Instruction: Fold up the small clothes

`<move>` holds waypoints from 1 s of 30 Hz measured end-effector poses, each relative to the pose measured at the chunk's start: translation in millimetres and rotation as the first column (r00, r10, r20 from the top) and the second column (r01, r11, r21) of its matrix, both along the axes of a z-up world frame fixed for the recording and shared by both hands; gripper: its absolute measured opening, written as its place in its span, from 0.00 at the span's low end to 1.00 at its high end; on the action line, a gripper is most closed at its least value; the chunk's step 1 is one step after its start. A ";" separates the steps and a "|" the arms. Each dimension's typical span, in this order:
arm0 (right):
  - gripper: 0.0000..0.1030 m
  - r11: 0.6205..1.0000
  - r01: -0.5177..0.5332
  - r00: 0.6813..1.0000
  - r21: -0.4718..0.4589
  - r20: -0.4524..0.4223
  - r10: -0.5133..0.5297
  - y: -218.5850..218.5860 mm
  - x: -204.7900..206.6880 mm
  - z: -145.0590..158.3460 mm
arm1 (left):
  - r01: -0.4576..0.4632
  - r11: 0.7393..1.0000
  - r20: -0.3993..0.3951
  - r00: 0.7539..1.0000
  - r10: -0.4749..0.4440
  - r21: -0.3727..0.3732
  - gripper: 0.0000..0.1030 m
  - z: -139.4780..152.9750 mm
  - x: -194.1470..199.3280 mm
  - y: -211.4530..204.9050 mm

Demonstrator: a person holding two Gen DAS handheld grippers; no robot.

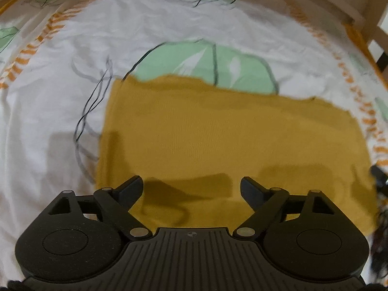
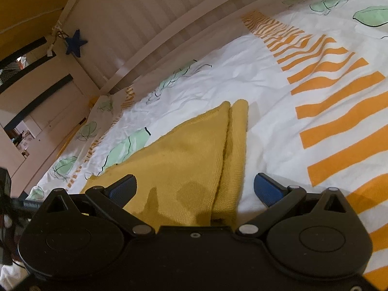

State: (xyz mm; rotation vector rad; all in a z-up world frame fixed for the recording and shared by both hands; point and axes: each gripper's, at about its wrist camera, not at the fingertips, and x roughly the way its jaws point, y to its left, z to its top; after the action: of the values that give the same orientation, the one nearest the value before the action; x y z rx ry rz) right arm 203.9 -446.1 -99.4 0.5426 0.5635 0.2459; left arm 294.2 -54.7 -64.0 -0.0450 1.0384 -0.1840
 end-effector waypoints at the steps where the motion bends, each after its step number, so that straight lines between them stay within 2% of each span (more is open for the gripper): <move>1: 1.00 1.000 0.000 1.000 0.005 0.004 0.000 -0.7 -0.4 -0.2 | 0.005 1.000 0.001 1.000 -0.005 -0.002 0.84 2.5 3.3 -5.8; 6: 1.00 0.999 0.000 1.000 0.039 0.023 -0.001 -5.7 -3.3 -2.0 | 0.001 1.000 0.022 1.000 -0.001 0.001 0.78 8.6 24.3 -36.3; 9: 1.00 0.999 0.001 1.000 0.046 0.029 -0.002 -6.5 -4.6 -2.0 | -0.020 1.000 0.018 1.000 0.020 -0.016 0.71 6.8 38.5 -49.7; 23: 1.00 0.998 0.000 0.999 0.062 0.035 -0.003 -7.8 -4.5 -2.9 | -0.054 0.995 -0.005 0.998 0.055 0.085 0.70 -18.5 66.2 -88.4; 30: 1.00 0.997 0.001 0.999 0.079 0.032 -0.004 -9.7 -4.3 -2.9 | -0.039 0.990 -0.011 0.999 0.040 0.133 0.74 -27.3 69.5 -96.0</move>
State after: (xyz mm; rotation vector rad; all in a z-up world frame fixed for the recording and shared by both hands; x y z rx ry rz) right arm 199.6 -455.8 -102.3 0.6149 0.5237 0.2749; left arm 363.8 -150.6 -91.4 0.0533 1.0605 -0.0786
